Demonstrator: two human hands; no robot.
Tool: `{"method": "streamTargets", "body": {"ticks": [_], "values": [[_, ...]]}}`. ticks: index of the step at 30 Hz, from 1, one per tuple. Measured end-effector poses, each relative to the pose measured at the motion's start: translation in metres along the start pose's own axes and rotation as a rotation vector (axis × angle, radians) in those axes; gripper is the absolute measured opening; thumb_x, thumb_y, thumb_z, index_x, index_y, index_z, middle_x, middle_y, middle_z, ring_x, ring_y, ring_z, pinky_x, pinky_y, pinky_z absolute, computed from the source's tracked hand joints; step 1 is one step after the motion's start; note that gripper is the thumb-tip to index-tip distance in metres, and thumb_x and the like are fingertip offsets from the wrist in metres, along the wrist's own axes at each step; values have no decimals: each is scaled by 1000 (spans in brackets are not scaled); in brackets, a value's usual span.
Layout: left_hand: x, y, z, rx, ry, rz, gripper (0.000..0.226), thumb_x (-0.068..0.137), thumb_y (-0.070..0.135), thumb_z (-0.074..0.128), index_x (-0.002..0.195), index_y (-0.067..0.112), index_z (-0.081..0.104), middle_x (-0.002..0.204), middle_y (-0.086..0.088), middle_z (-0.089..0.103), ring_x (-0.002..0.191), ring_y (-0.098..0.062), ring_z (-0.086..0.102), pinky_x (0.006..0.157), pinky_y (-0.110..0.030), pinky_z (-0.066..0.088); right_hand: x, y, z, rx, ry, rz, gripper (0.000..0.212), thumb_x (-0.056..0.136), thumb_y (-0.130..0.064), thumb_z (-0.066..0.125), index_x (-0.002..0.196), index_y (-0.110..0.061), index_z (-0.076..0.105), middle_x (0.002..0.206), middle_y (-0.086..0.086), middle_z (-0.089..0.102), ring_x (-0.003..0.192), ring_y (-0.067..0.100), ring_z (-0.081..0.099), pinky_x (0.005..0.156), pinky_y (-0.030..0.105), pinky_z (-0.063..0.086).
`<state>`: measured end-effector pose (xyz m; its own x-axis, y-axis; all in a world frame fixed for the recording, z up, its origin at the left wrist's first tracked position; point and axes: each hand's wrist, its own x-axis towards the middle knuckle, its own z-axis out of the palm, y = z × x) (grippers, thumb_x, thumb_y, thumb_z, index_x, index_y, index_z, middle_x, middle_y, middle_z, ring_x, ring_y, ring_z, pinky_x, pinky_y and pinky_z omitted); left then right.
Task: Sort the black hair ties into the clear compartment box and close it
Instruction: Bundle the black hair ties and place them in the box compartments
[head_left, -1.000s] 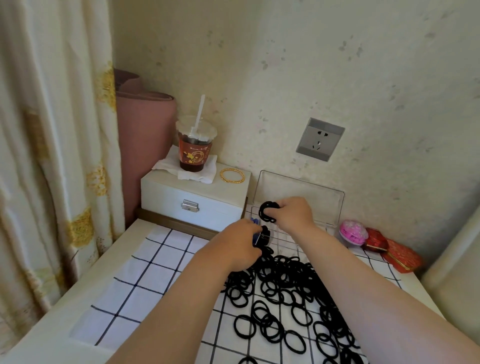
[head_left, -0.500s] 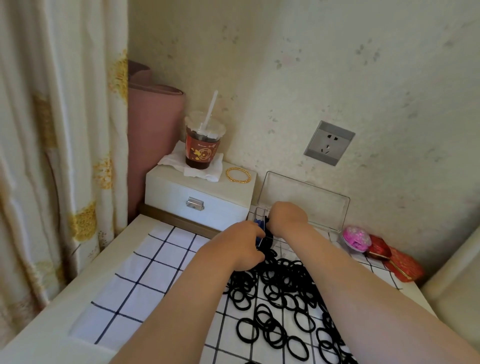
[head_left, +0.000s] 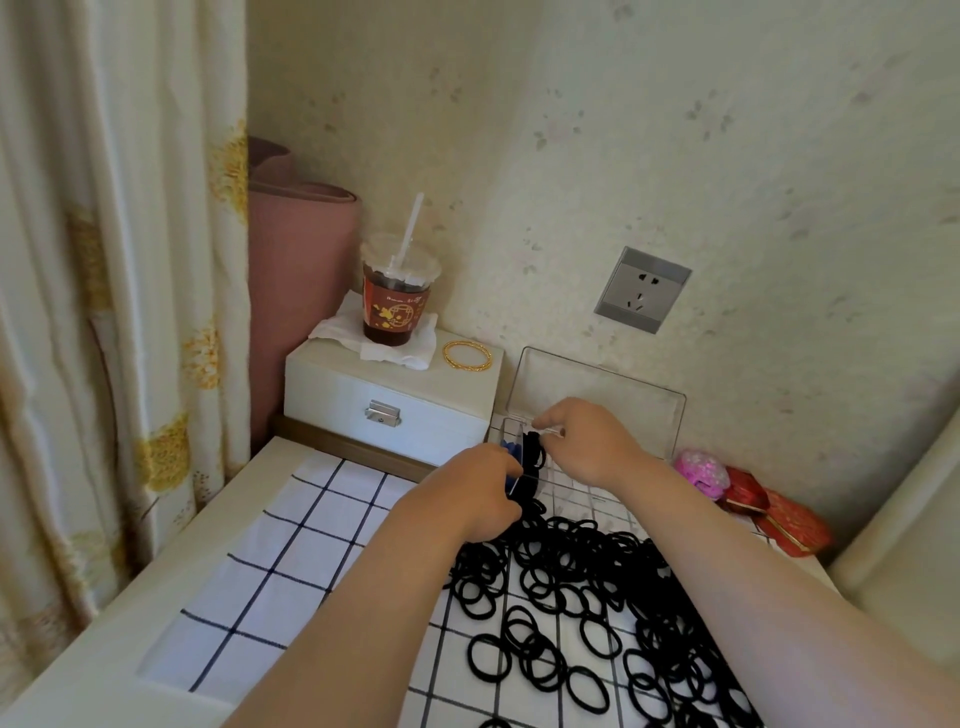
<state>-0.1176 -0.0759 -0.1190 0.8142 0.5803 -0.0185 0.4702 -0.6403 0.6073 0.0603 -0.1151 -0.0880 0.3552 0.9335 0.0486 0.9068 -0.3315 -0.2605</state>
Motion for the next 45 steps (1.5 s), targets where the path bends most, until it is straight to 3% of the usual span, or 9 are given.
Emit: {"method": "streamTargets", "body": {"ticks": [3, 9, 13, 16, 19, 24, 34, 39, 45], "values": [[-1, 1, -1, 16, 4, 8, 43, 92, 26, 61, 134, 17, 57, 138, -1, 47, 121, -20, 50, 98, -29, 41, -13, 0, 8, -343, -43, -154, 41, 87, -30, 38, 103, -24, 75, 113, -6, 71, 123, 20, 55, 111, 42, 30], [-2, 1, -1, -17, 15, 11, 33, 90, 21, 62, 122, 15, 63, 130, -1, 51, 114, -20, 53, 94, -32, 45, -13, -5, 17, -544, -219, -196, 54, 92, -37, 22, 108, -23, 72, 127, -6, 64, 147, 19, 27, 120, 57, -10], [-3, 0, -2, -28, 29, 27, 40, 92, 23, 61, 132, 18, 59, 136, -1, 49, 120, -20, 51, 93, -27, 39, -9, -4, 11, -406, -211, -154, 31, 89, -30, 40, 91, -20, 69, 106, -2, 69, 129, 21, 48, 120, 55, 12], [-5, 2, -4, -45, 60, 36, 41, 93, 22, 60, 134, 20, 57, 136, -3, 51, 120, -19, 52, 92, -25, 39, -15, 3, 4, -158, -108, -141, 33, 89, -17, 52, 115, -16, 71, 119, 4, 69, 117, 26, 59, 104, 41, 43], [-10, 2, -6, -33, 103, 19, 40, 93, 22, 60, 134, 21, 58, 133, -3, 52, 119, -21, 53, 96, -29, 43, -32, 4, -3, 0, 22, -148, 39, 93, -9, 52, 128, -19, 67, 130, -1, 63, 112, 14, 59, 99, 27, 44], [-27, 1, -8, 13, 126, -1, 16, 91, 22, 62, 104, 31, 66, 107, 9, 58, 99, -12, 59, 88, -28, 50, -77, -7, -3, 106, 45, -197, 25, 92, -16, 61, 104, -31, 76, 100, -19, 68, 73, -12, 55, 79, 16, 46], [-81, 8, 7, 116, -376, 8, 26, 73, 41, 81, 95, 31, 72, 85, 14, 61, 77, -5, 58, 68, -21, 47, -138, -20, 14, 80, -435, -162, 31, 81, -16, 68, 104, -36, 73, 95, -13, 67, 82, 2, 61, 73, 20, 52], [-90, 11, 18, 201, -392, 18, 39, 64, 52, 84, 94, 32, 71, 86, 17, 57, 79, -3, 55, 66, -23, 45, -144, -25, 16, -77, -452, -205, 30, 78, -24, 73, 106, -36, 70, 98, -10, 63, 87, 8, 59, 77, 29, 53], [-87, 16, 22, 306, -379, 66, 14, 78, 32, 72, 91, 31, 75, 100, 14, 67, 95, -8, 62, 77, -25, 51, -138, -31, 18, -158, -400, -242, 19, 80, -33, 76, 98, -26, 78, 80, -18, 60, 80, 4, 55, 69, 24, 49]]}}
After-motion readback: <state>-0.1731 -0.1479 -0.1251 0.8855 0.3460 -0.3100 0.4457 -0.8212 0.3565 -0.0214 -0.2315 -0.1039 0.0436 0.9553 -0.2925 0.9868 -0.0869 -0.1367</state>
